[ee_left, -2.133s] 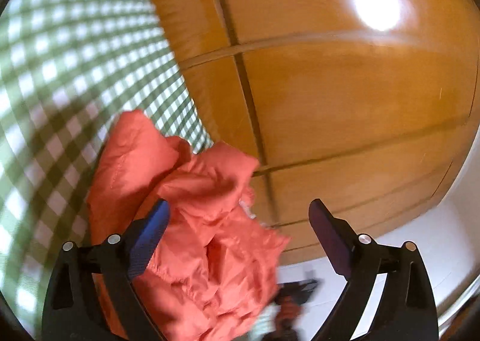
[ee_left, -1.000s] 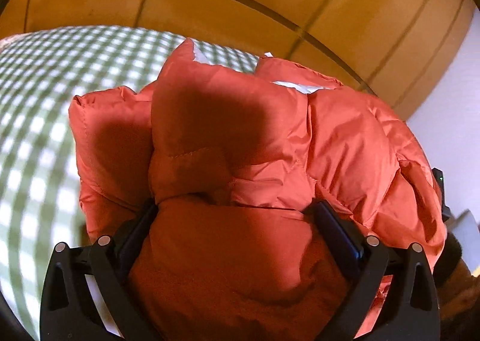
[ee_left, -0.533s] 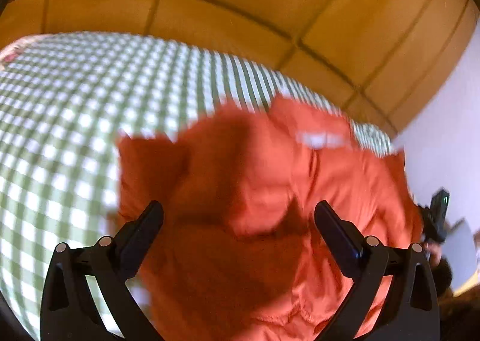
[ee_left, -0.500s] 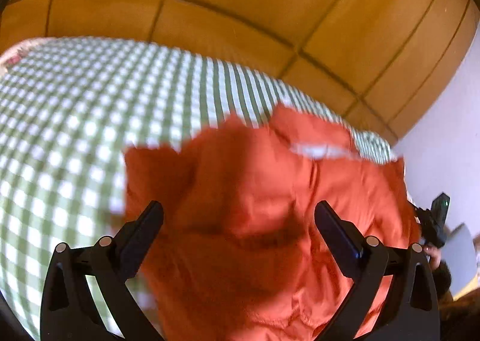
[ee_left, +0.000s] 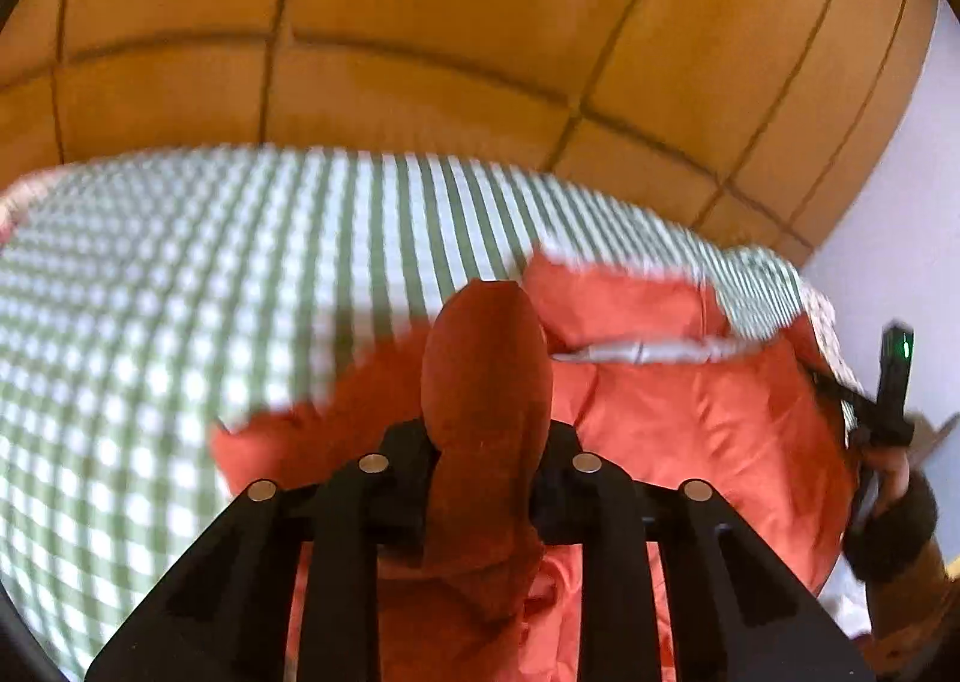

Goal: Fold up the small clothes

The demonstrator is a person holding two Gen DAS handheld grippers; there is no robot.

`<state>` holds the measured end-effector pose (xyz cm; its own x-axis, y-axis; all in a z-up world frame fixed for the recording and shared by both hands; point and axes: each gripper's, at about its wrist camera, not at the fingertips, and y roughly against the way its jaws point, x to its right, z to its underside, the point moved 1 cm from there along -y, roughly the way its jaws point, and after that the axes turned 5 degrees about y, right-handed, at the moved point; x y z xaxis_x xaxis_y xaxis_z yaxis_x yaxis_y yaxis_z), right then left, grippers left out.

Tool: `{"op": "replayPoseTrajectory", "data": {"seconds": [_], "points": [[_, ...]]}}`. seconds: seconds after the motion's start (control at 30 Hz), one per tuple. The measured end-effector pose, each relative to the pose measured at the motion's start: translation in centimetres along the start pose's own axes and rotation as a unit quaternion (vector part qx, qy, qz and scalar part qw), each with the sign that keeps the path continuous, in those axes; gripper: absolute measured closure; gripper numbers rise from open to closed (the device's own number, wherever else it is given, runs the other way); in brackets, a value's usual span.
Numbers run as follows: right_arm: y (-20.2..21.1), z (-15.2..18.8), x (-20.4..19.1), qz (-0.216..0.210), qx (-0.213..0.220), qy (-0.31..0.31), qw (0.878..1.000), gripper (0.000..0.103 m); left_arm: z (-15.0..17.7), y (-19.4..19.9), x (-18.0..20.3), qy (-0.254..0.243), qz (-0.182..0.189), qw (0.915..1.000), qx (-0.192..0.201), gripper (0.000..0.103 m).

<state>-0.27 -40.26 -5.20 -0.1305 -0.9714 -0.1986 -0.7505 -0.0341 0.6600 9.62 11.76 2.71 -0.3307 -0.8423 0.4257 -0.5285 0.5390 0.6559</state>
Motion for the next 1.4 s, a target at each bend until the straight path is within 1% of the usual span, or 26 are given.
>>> {"op": "replayPoseTrajectory", "data": {"seconds": [0.07, 0.13, 0.17, 0.23, 0.3, 0.37, 0.43, 0.53, 0.57, 0.6, 0.63, 0.7, 0.73, 0.8, 0.87, 0.9, 0.93, 0.97, 1.0, 1.03, 1.1, 1.17, 1.2, 1.23, 1.3, 1.4], "points": [[-0.1, 0.2, 1.4, -0.005, 0.017, -0.045, 0.999, 0.079, -1.6, 0.3, -0.5, 0.021, 0.001, 0.9996, 0.018, 0.082], [-0.9, 0.2, 2.2, -0.009, 0.021, -0.072, 0.997, 0.079, -2.8, -0.6, -1.0, 0.032, -0.002, 0.9993, 0.019, 0.084], [-1.2, 0.1, 2.4, -0.004, 0.022, -0.073, 0.997, 0.079, -3.1, -1.4, -1.0, 0.032, -0.006, 0.9994, 0.016, 0.084], [-2.1, 0.2, 2.5, 0.007, 0.023, -0.073, 0.997, 0.077, -3.0, -3.5, -0.9, 0.013, -0.042, 0.999, 0.007, 0.084], [-3.0, 0.4, 3.0, 0.014, 0.018, -0.083, 0.996, 0.07, -2.4, -6.0, -1.6, 0.015, -0.067, 0.9976, -0.007, 0.084], [-4.1, 0.6, 3.7, 0.01, 0.011, -0.103, 0.995, 0.065, -1.5, -7.9, -2.8, 0.025, -0.077, 0.9965, -0.017, 0.084], [-4.9, 0.8, 4.5, 0.0, 0.006, -0.12, 0.993, 0.063, -0.9, -9.6, -3.6, 0.022, -0.088, 0.9958, -0.011, 0.081], [-5.7, 0.8, 5.1, -0.005, 0.0, -0.134, 0.991, 0.06, -0.3, -11.2, -3.9, 0.005, -0.106, 0.9943, -0.007, 0.072], [-5.8, 0.8, 5.1, -0.004, -0.001, -0.133, 0.991, 0.06, -0.4, -11.5, -4.2, 0.011, -0.108, 0.9941, -0.011, 0.065], [-5.9, 0.8, 5.1, -0.001, -0.001, -0.131, 0.991, 0.06, -0.3, -11.7, -4.4, 0.018, -0.109, 0.9938, -0.016, 0.054], [-5.9, 0.8, 5.1, 0.001, 0.0, -0.129, 0.992, 0.059, -0.4, -11.7, -4.9, 0.031, -0.11, 0.9932, -0.021, 0.05], [-5.8, 0.9, 5.1, 0.002, 0.002, -0.127, 0.992, 0.059, -0.5, -11.2, -5.8, 0.057, -0.104, 0.9925, -0.028, 0.031], [-5.9, 0.9, 5.0, 0.003, 0.003, -0.127, 0.992, 0.059, -0.6, -10.7, -6.2, 0.073, -0.107, 0.991, -0.034, 0.028], [-5.9, 0.9, 4.9, 0.006, 0.004, -0.124, 0.992, 0.059, -0.7, -8.9, -6.3, 0.097, -0.101, 0.9897, -0.026, 0.027], [-6.0, 0.9, 4.7, 0.01, 0.006, -0.121, 0.993, 0.059, -0.9, -6.4, -5.5, 0.115, -0.101, 0.9882, 0.004, 0.026], [-6.0, 1.0, 4.7, 0.011, 0.006, -0.12, 0.993, 0.059, -1.0, -4.9, -4.6, 0.118, -0.095, 0.9882, 0.025, 0.021], [-6.0, 1.0, 4.6, 0.011, 0.006, -0.119, 0.993, 0.059, -1.2, -3.6, -3.6, 0.113, -0.084, 0.9891, 0.043, 0.018], [-6.0, 1.0, 4.7, 0.01, 0.007, -0.119, 0.993, 0.059, -1.3, -2.8, -2.7, 0.105, -0.075, 0.9901, 0.056, 0.012], [-6.0, 1.0, 4.7, 0.009, 0.007, -0.12, 0.993, 0.059, -1.4, -1.7, -0.9, 0.087, -0.063, 0.9914, 0.075, 0.009], [-6.0, 1.1, 4.7, 0.008, 0.008, -0.121, 0.993, 0.058, -1.5, -1.1, 0.7, 0.068, -0.053, 0.9926, 0.085, 0.008], [-6.0, 1.1, 4.8, 0.007, 0.009, -0.122, 0.992, 0.058, -1.8, -0.7, 4.1, 0.025, -0.032, 0.9951, 0.09, 0.004], [-6.0, 1.1, 4.8, 0.008, 0.009, -0.121, 0.993, 0.058, -1.9, -1.6, 7.8, -0.03, -0.018, 0.9968, 0.072, 0.004], [-6.0, 1.1, 4.8, 0.008, 0.01, -0.12, 0.993, 0.058, -1.8, -2.2, 8.8, -0.047, -0.018, 0.9967, 0.063, 0.004], [-6.0, 1.1, 4.8, 0.008, 0.01, -0.12, 0.993, 0.058, -1.4, -3.3, 10.5, -0.077, -0.02, 0.9958, 0.045, 0.004], [-6.0, 1.1, 4.7, 0.008, 0.01, -0.121, 0.993, 0.058, -0.6, -5.4, 12.7, -0.121, -0.026, 0.9922, 0.016, 0.004], [-6.0, 1.1, 4.7, 0.007, 0.01, -0.121, 0.993, 0.058, 0.9, -8.6, 14.8, -0.166, -0.036, 0.9852, -0.025, 0.004]]}}
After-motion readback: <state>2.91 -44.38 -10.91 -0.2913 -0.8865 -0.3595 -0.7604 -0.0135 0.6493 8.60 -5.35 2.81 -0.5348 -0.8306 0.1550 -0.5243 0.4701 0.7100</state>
